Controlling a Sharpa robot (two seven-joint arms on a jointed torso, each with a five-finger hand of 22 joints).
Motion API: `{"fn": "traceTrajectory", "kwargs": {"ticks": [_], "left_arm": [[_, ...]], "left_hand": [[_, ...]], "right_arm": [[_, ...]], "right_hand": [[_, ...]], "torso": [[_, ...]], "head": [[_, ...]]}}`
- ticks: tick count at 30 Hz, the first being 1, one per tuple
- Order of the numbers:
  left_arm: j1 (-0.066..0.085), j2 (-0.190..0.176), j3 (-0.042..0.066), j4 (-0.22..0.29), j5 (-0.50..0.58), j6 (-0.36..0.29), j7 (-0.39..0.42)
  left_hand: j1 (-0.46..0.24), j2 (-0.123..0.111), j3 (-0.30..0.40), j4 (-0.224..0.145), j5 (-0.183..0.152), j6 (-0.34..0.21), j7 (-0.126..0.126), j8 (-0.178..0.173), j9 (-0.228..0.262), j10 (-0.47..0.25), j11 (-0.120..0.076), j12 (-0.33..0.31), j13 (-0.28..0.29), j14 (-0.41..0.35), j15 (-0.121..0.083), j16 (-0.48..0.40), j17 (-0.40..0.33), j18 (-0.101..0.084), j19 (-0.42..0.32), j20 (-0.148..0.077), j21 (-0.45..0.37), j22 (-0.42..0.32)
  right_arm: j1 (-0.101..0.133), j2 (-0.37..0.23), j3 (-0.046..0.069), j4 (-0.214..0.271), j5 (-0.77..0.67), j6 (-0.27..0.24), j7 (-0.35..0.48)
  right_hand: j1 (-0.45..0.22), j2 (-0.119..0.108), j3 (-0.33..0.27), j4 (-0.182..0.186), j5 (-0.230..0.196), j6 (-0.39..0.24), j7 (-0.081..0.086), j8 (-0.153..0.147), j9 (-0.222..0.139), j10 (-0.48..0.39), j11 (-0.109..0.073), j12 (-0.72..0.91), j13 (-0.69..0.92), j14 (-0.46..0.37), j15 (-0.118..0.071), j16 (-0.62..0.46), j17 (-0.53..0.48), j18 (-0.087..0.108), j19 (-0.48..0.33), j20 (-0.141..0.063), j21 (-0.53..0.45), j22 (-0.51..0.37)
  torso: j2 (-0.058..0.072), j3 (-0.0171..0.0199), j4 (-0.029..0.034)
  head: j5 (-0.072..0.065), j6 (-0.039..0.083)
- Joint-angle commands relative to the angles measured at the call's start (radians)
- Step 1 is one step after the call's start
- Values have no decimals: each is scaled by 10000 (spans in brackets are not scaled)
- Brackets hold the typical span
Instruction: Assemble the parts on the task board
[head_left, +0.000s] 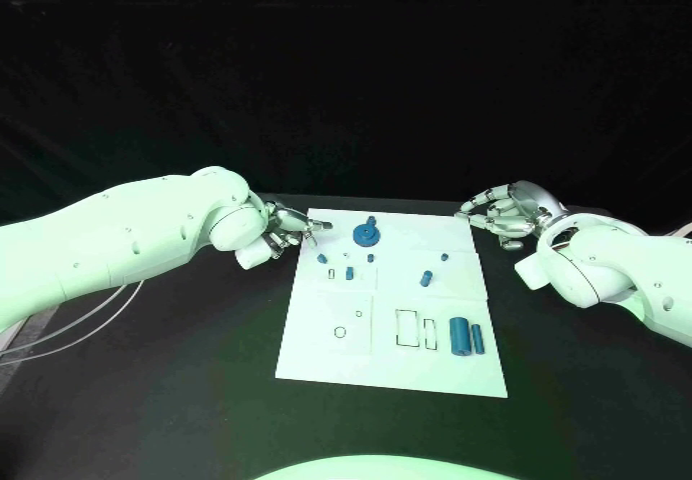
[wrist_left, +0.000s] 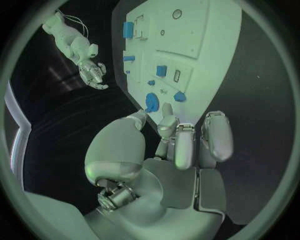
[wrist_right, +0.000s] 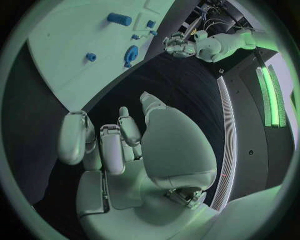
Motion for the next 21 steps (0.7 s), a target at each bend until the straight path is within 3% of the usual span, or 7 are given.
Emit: {"fn": "traceTrajectory", "kwargs": {"ticks": [1, 6, 21], "left_arm": [[89, 185, -49, -123, 60, 155, -208], [226, 387, -173, -333, 37, 632, -564], [280, 583, -282, -648, -55, 1414, -950]], "left_hand": [[-112, 99, -654, 72, 139, 238, -37, 207, -17, 269, -60, 83, 196, 847, -90, 213, 1915, -130, 245, -58, 152, 164], [-123, 91, -674, 68, 139, 236, -37, 208, -16, 265, -61, 77, 189, 851, -91, 219, 1927, -131, 248, -60, 156, 169], [-154, 188, -741, 68, 142, 331, -78, 311, 38, 350, -93, 133, 335, 884, -114, 269, 2032, -175, 345, -87, 299, 344]], "right_arm": [[-6, 23, 0, -8, -2, 6, 6], [-7, 35, -1, -15, -1, 8, 5], [-17, 51, -3, -38, 2, 4, 9]], "right_hand": [[-440, 23, 388, 80, 198, -90, -8, 174, -30, -75, -70, -57, -43, 557, -36, -144, 752, 171, -48, -80, -64, 897], [-440, 23, 388, 80, 198, -90, -8, 174, -30, -75, -70, -57, -43, 557, -36, -144, 752, 171, -48, -80, -64, 897], [-440, 23, 388, 80, 198, -90, -8, 174, -30, -75, -70, -57, -43, 557, -36, -144, 752, 171, -48, -80, -64, 897]], "torso": [[2, 1, 2], [4, 18, -16], [7, -15, 0]], "head": [[9, -6], [37, -16], [38, -34]]}}
